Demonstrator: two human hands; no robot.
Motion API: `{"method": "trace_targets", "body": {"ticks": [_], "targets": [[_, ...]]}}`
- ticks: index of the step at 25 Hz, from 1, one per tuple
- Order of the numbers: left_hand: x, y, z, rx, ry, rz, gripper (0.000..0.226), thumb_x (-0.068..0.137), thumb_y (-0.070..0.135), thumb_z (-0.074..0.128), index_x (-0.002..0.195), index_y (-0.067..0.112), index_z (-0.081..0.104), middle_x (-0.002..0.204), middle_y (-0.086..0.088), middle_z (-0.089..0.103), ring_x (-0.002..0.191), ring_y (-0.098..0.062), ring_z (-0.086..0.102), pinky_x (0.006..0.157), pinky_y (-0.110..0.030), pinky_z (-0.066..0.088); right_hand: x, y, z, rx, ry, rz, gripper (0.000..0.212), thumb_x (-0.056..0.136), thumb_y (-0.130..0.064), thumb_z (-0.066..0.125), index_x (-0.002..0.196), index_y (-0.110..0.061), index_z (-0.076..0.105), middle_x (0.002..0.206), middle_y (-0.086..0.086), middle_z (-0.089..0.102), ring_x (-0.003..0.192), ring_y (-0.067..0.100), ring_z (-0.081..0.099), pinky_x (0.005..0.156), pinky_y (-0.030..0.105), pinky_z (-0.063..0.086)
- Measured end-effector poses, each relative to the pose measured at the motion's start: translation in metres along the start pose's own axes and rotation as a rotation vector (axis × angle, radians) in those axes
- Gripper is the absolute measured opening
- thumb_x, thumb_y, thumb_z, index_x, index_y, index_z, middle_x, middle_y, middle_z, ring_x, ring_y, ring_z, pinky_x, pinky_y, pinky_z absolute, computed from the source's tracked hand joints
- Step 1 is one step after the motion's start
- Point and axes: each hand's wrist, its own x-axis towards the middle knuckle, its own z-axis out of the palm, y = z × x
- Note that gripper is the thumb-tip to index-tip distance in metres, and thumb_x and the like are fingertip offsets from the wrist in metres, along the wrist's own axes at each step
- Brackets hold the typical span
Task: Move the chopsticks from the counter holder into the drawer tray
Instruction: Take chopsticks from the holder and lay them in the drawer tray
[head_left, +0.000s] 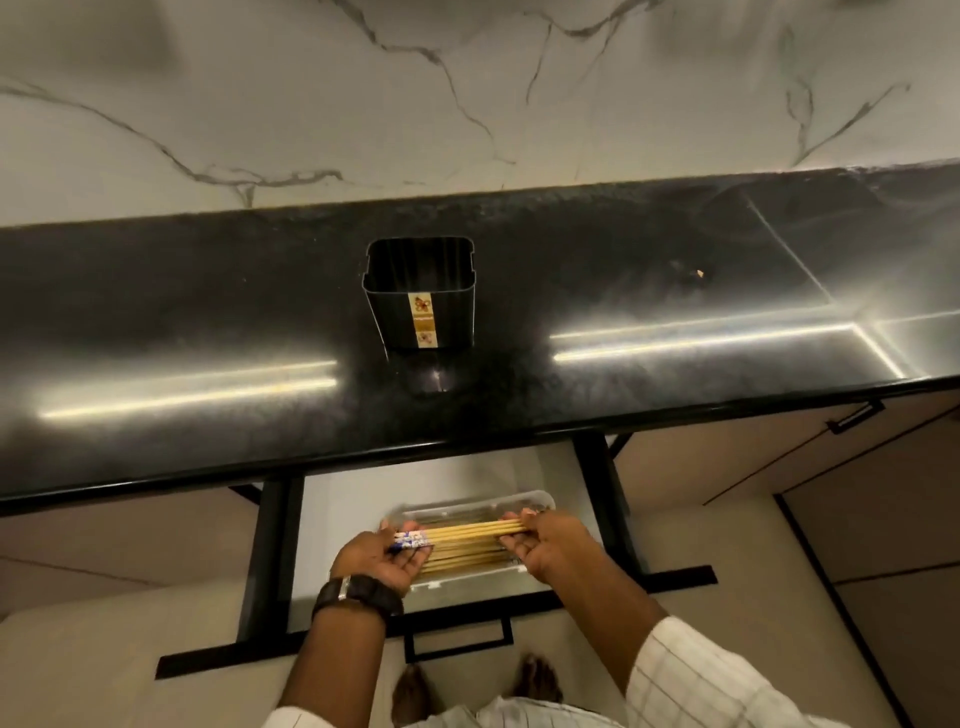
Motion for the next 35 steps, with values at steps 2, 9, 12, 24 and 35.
{"method": "trace_targets", "body": {"ticks": [2, 9, 12, 24, 35], "targets": [[0.004, -0.005, 0.003, -0.014, 0.028, -0.045, 0.036, 0.106, 0.006, 0.038, 0.141, 0.005, 0.046, 0.146, -0.015, 0.053, 0.138, -0.032, 0.046, 0.115, -0.049, 0.033, 0.011, -0.005, 0.002, -0.014, 0.097, 0.051, 0.033, 0.106, 0.001, 0.043, 0.137, 0.010, 0.049, 0.144, 0.025, 0.053, 0.135, 0.038, 0.051, 0.113, 0.051, 0.039], [0.011, -0.006, 0.014, -0.080, 0.117, -0.139, 0.042, 0.107, 0.018, 0.035, 0.147, 0.005, 0.036, 0.155, -0.019, 0.039, 0.143, -0.038, 0.036, 0.118, -0.053, 0.029, 0.030, -0.012, 0.007, -0.009, 0.215, 0.150, 0.038, 0.103, -0.003, 0.050, 0.140, 0.003, 0.050, 0.144, 0.023, 0.050, 0.134, 0.039, 0.050, 0.113, 0.050, 0.041], [0.012, -0.001, 0.013, -0.047, 0.122, -0.156, 0.044, 0.107, 0.017, 0.031, 0.150, 0.004, 0.032, 0.156, -0.022, 0.034, 0.144, -0.042, 0.032, 0.116, -0.056, 0.030, 0.033, -0.016, 0.009, -0.041, 0.223, 0.167, 0.040, 0.102, -0.005, 0.053, 0.142, 0.001, 0.048, 0.143, 0.023, 0.050, 0.132, 0.039, 0.051, 0.110, 0.050, 0.045], [0.012, 0.000, 0.009, -0.031, 0.023, -0.187, 0.038, 0.101, 0.031, 0.040, 0.110, -0.005, 0.046, 0.116, -0.028, 0.054, 0.119, -0.054, 0.048, 0.106, -0.066, 0.034, 0.023, -0.004, 0.000, -0.174, 0.071, 0.074, 0.013, 0.104, -0.007, 0.048, 0.113, 0.000, 0.054, 0.103, 0.024, 0.064, 0.090, 0.042, 0.066, 0.073, 0.059, 0.057], [0.010, 0.002, -0.004, -0.088, -0.026, -0.044, 0.049, 0.098, 0.042, 0.052, 0.136, 0.011, 0.046, 0.137, -0.021, 0.049, 0.126, -0.038, 0.052, 0.097, -0.052, 0.044, 0.025, -0.016, -0.013, -0.172, 0.047, -0.031, 0.018, 0.102, 0.003, 0.047, 0.119, 0.002, 0.052, 0.103, 0.024, 0.061, 0.108, 0.038, 0.065, 0.097, 0.046, 0.054]]}}
